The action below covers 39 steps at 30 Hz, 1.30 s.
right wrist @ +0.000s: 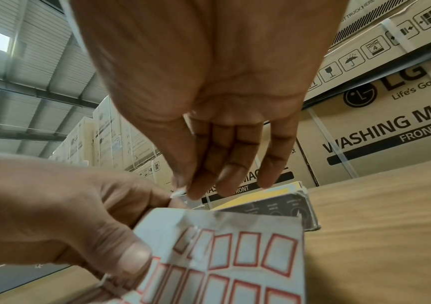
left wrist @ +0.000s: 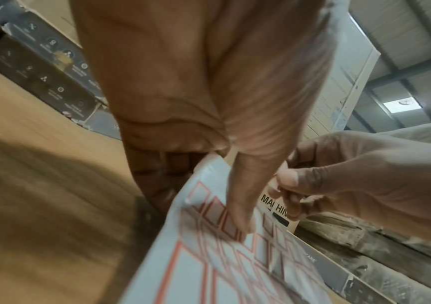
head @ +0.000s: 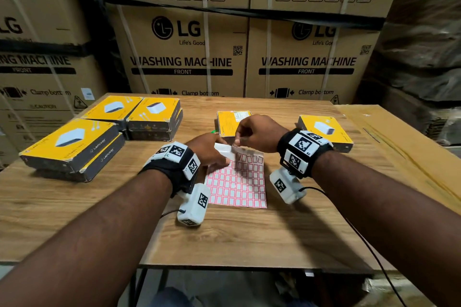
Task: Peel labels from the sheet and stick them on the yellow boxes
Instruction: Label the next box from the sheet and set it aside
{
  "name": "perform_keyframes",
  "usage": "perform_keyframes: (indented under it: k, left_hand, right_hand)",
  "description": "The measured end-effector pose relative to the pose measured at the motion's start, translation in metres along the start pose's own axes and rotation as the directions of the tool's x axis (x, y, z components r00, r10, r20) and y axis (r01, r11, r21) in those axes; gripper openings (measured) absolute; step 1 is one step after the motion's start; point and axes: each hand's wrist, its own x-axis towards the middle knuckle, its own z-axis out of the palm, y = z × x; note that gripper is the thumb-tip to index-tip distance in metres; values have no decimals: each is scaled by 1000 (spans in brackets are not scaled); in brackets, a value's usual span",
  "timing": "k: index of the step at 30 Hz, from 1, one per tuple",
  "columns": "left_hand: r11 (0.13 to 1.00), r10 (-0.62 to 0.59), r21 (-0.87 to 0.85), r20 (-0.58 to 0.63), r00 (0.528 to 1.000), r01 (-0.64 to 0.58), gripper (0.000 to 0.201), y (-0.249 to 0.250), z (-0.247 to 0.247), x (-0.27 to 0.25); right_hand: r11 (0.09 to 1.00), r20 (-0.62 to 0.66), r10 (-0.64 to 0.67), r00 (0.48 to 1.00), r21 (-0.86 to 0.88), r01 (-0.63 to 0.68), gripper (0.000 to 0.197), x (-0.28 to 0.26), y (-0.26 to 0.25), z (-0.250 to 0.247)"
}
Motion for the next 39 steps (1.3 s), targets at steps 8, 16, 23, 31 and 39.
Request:
perform_keyframes:
  k: [8, 16, 23, 31, 39]
  left_hand:
    - [973, 1, 230, -156, 988, 35, 21, 7, -6, 7]
    - [809, 206, 571, -52, 977, -140, 55, 38, -12, 33]
    - [760, 167, 631, 46, 985, -158, 33, 43, -17, 46]
    - [758, 155, 635, 49, 987, -151, 14, 49, -20, 53]
    - [759, 136, 633, 76, 988, -154, 17, 51, -25, 60]
  right_hand:
    - [985, 5, 16, 1000, -174, -15, 19, 11, 9, -15]
    - [937, 68, 54, 996, -347, -27, 8, 36, 9, -26]
    - [931, 98, 106, 989, -359, -64, 18, 49, 8, -17]
    - [943, 98, 117, 988, -324, -79, 26, 51, 7, -12]
    - [942, 106, 117, 987, -328, -77, 20, 54, 12, -13]
